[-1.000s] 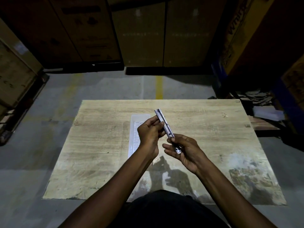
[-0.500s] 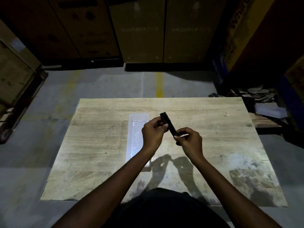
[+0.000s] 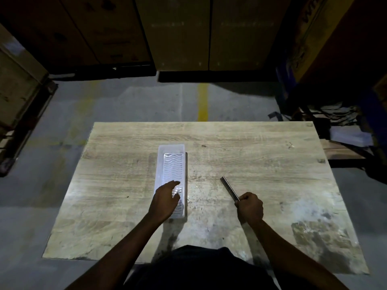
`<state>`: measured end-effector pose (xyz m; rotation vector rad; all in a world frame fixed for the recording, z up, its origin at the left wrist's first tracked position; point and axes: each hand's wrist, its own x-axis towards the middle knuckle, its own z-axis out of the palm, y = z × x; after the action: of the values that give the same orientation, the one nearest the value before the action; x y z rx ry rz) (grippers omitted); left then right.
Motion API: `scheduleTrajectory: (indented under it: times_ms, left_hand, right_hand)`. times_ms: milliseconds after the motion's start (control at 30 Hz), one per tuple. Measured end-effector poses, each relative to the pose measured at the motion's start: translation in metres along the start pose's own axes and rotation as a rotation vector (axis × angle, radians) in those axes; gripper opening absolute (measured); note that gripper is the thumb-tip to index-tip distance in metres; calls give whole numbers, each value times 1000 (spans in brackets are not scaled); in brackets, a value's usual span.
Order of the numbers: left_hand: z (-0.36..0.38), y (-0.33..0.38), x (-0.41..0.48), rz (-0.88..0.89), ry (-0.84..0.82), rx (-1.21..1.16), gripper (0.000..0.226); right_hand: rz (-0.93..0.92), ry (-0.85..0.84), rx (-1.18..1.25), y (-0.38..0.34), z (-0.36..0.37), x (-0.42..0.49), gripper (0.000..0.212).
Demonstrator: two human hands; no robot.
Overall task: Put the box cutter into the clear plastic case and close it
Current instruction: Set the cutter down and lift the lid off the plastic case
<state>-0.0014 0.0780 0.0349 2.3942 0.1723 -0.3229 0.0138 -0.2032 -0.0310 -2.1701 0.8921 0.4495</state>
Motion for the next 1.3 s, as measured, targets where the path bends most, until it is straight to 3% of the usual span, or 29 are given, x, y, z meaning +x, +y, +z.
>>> scheduleTrajectory:
  times_ms: [167, 300, 533, 667, 833, 933, 1133, 1300]
  left_hand:
    - [4, -14, 0, -26, -3, 58, 48]
    - [7, -16, 2, -27, -2, 59, 49]
    - [11, -17, 3, -10, 26, 47, 46]
    - [9, -22, 1, 9, 46, 46, 42]
    - [2, -33, 0, 3, 33, 44, 43]
    - [-7, -43, 1, -4, 44, 1, 45]
    - [-43, -56, 7, -146, 86, -214, 42]
    - [-62, -73, -1, -402, -28, -461, 31]
  right_hand:
    - [-82, 84, -86, 9, 10, 4, 11]
    - [-237, 105, -315, 14, 19, 4, 9]
    - [-281, 88, -534, 19, 24, 1, 5]
    - [-344, 83, -646, 24, 26, 3, 16]
    - [-353, 173, -508, 23, 20, -19, 29]
    - [-471, 218, -480, 2, 26, -31, 40]
    - [-835, 16, -321, -82, 69, -75, 38]
    - [-910, -303, -685, -133, 117, -130, 48]
